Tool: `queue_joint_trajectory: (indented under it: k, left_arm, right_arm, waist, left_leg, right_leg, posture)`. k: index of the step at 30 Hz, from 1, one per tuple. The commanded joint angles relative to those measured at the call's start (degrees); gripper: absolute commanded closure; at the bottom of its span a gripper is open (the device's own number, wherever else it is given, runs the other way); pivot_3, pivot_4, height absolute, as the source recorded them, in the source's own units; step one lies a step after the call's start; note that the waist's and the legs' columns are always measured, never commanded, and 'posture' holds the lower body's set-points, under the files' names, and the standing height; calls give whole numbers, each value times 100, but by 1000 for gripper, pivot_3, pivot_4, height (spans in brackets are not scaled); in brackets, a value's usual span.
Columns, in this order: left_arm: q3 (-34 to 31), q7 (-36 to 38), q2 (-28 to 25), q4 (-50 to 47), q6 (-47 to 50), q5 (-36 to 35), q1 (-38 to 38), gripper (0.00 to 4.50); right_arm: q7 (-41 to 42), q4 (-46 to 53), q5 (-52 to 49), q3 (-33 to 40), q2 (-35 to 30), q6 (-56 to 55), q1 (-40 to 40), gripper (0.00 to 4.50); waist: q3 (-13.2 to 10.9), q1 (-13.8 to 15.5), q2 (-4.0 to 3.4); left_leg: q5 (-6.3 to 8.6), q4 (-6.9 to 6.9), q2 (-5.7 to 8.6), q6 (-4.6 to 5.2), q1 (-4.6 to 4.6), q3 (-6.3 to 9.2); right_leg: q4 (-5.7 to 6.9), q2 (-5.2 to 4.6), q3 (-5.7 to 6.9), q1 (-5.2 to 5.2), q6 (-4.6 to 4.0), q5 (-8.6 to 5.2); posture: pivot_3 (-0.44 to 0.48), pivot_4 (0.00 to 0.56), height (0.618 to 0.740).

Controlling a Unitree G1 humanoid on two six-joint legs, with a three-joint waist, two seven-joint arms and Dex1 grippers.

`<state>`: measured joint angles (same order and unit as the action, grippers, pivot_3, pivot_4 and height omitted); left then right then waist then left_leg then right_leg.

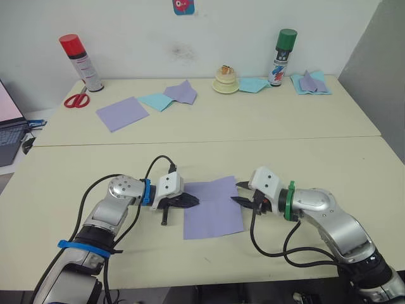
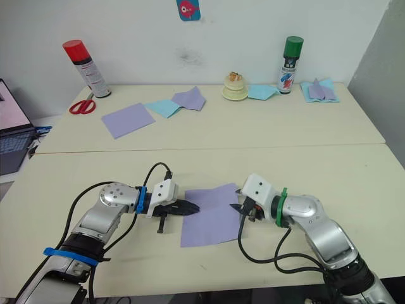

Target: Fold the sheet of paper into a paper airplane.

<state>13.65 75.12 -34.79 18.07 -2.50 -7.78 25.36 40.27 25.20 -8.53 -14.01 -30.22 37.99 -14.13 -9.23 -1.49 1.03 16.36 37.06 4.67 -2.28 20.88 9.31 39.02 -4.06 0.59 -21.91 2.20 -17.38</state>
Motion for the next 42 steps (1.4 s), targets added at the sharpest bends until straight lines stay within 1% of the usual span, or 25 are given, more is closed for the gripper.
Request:
queue_joint_trajectory:
  k: [1,4,9,13,18,21,23,27,28,29,33,35,39,42]
  left_arm:
    - [68,-73,55,16,44,103,-3,4500]
    - [90,-51,58,14,29,119,-3,4500]
    - [96,-34,70,70,16,135,56,4500]
    - [99,-26,81,114,-10,150,93,4500]
    - [102,-18,90,124,-30,166,93,4500]
    - [95,-23,82,97,-27,171,61,4500]
    - [90,-29,74,64,-16,170,32,4500]
    - [78,-31,55,22,2,162,-5,4500]
    - [75,-31,49,22,4,163,-10,4500]
    - [70,-32,44,25,3,165,-14,4500]
    - [41,-50,45,54,38,155,-1,4500]
    - [-12,-96,69,91,144,111,25,4500]
    - [-75,-168,87,184,282,76,56,4500]
    - [-80,-177,90,196,314,70,58,4500]
  right_arm:
    - [-327,205,-297,390,261,409,112,1363]
    - [-616,121,-547,637,655,837,131,1363]
    - [-992,-250,-1028,1104,1314,1477,-148,1363]
    - [-1156,-605,-1289,1325,1607,1802,-459,1363]
    - [-1204,-878,-1602,1459,1822,2098,-687,1363]
    - [-1223,-960,-1662,1393,1850,2166,-741,1862]
    - [-1256,-999,-1686,1371,1868,2126,-744,2513]
    - [-1278,-1018,-1738,1349,1910,2066,-762,4009]
    - [-1284,-1022,-1750,1346,1919,2062,-770,4301]
    - [-1289,-1019,-1758,1339,1925,2060,-773,4448]
    - [-1310,-925,-1797,1273,1914,2021,-780,4448]
    - [-1258,-636,-1709,1007,1770,1905,-760,4448]
    - [-1093,-77,-847,-190,1043,1027,-682,4448]
    - [-1071,-25,-349,-777,762,457,-655,4448]
  waist:
    - [0,2,0]
    - [0,-1,-1]
    - [1,0,-2]
    - [1,-1,-3]
    - [2,-3,-4]
    - [2,-5,-4]
    - [2,-5,-5]
    - [2,-7,-5]
    - [2,-7,-5]
    - [3,-8,-5]
    - [3,-11,-6]
    - [3,-13,-6]
    - [3,-16,-7]
    - [4,-21,-6]
  left_leg:
    - [0,0,1,0,0,0]
    - [0,0,-1,0,0,-1]
    - [0,0,0,0,0,-1]
    - [0,-1,1,0,0,-1]
    - [0,-2,1,0,0,-1]
    - [0,-2,0,0,0,-1]
    - [0,-2,0,0,0,-1]
    - [0,-2,0,0,0,-2]
    - [0,-2,0,0,0,-2]
    - [0,-2,0,0,0,-2]
    - [0,-2,0,0,0,-2]
    - [0,-2,0,0,0,-2]
    - [0,-2,0,0,1,-2]
    - [0,-2,0,0,1,-2]
  right_leg:
    - [0,0,-1,0,1,1]
    - [1,0,-1,-1,-1,2]
    - [0,0,-2,-2,-4,5]
    - [0,0,-3,-4,-6,6]
    - [0,0,-3,-5,-6,6]
    - [1,0,-3,-7,-6,6]
    - [1,0,-4,-7,-6,6]
    - [1,0,-4,-7,-6,6]
    - [1,0,-4,-8,-7,6]
    - [1,0,-4,-8,-6,6]
    - [2,0,-4,-8,-6,6]
    - [2,0,-4,-8,-6,6]
    - [3,0,-4,-11,-6,6]
    - [3,1,-1,-10,-5,6]
  posture:
    - [0,150,740]
    - [0,150,740]
    - [0,150,740]
    - [0,150,740]
    - [0,150,740]
    - [0,150,740]
    - [0,150,740]
    - [0,150,740]
    - [0,150,740]
    - [0,150,740]
    - [0,150,740]
    - [0,150,740]
    - [0,150,740]
    - [0,150,740]
